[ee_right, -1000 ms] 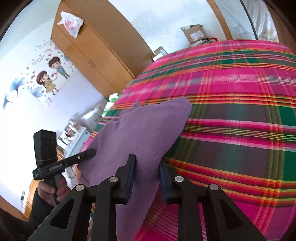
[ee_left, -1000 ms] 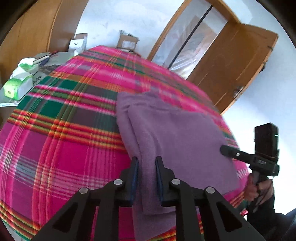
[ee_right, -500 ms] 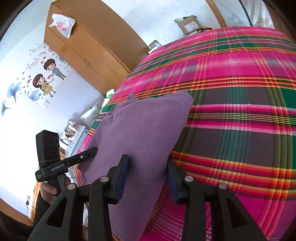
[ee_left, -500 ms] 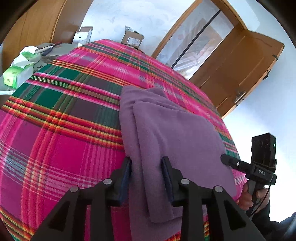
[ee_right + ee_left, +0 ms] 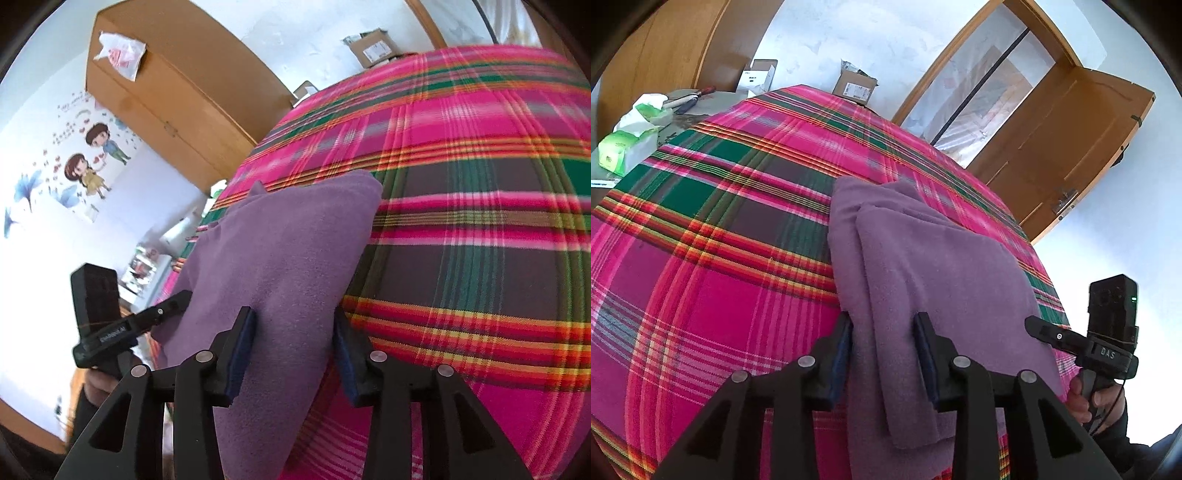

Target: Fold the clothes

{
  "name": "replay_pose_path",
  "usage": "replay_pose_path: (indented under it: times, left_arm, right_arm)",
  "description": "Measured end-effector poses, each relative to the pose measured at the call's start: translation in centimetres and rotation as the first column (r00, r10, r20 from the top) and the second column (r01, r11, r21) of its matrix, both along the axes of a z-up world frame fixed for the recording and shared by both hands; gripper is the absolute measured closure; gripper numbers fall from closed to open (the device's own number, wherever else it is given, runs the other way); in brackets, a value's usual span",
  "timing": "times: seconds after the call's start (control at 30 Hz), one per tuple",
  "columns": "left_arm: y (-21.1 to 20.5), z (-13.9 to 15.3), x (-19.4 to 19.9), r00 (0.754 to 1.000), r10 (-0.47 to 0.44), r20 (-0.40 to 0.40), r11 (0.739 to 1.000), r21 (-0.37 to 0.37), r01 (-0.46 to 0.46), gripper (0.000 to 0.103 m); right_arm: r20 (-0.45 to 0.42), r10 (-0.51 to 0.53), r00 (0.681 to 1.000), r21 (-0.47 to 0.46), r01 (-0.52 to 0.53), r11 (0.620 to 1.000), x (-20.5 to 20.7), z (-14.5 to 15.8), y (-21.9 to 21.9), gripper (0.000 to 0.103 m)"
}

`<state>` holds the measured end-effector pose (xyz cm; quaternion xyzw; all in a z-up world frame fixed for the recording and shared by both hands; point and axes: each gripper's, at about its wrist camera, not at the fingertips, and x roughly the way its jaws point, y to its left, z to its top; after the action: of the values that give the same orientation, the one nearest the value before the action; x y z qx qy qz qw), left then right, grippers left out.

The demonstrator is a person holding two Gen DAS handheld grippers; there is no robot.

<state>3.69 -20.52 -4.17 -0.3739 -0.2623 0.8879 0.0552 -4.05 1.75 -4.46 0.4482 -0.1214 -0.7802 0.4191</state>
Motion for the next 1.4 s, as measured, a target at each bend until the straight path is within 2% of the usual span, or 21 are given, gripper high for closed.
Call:
replay_pose_path:
  times: [0.1,0.43,0.8,1.0,1.13,1.3,1.4]
  left_arm:
    - [0.2,0.1,0.1,1.000,0.003,0.007,1.000,-0.005,-0.003,0.073]
    - [1.4,1.2,0.6,1.000,0.010,-0.005,0.999,-0.034,-0.010,0.082]
    - [5.0,2.4,-0.5,0.995,-0.091,-0.028,0.995,-0.033,0.090,0.082]
    - [9.1,3.7,-3.9,0.977,-0.207,-0.056,0.978,-0.048,0.205,0.083]
    - [13.3,5.0,-7.5,0.950,-0.300,-0.083,0.953,-0.077,0.294,0.083]
    - [18.7,6.5,-13.7,0.918,-0.385,-0.100,0.921,-0.103,0.375,0.083]
    - [21.2,7.0,-17.3,0.908,-0.405,-0.105,0.913,-0.101,0.395,0.083]
  right_arm:
    - [-0.038,-0.005,0.999,0.026,0.006,1.000,0.6,0.4,-0.2,0.066]
    - [-0.076,-0.026,0.997,0.027,0.028,0.999,1.7,1.3,0.4,0.072]
    - [-0.058,-0.074,0.996,-0.020,0.073,0.997,1.9,1.5,4.0,0.074]
    - [-0.065,-0.145,0.987,-0.037,0.143,0.989,0.8,2.3,7.6,0.077]
    - [-0.096,-0.206,0.974,-0.052,0.201,0.978,-1.8,3.7,11.1,0.079]
    - [-0.136,-0.281,0.950,-0.073,0.273,0.959,-5.1,5.5,15.5,0.080]
    - [-0.159,-0.325,0.932,-0.088,0.315,0.945,-7.1,6.6,18.2,0.080]
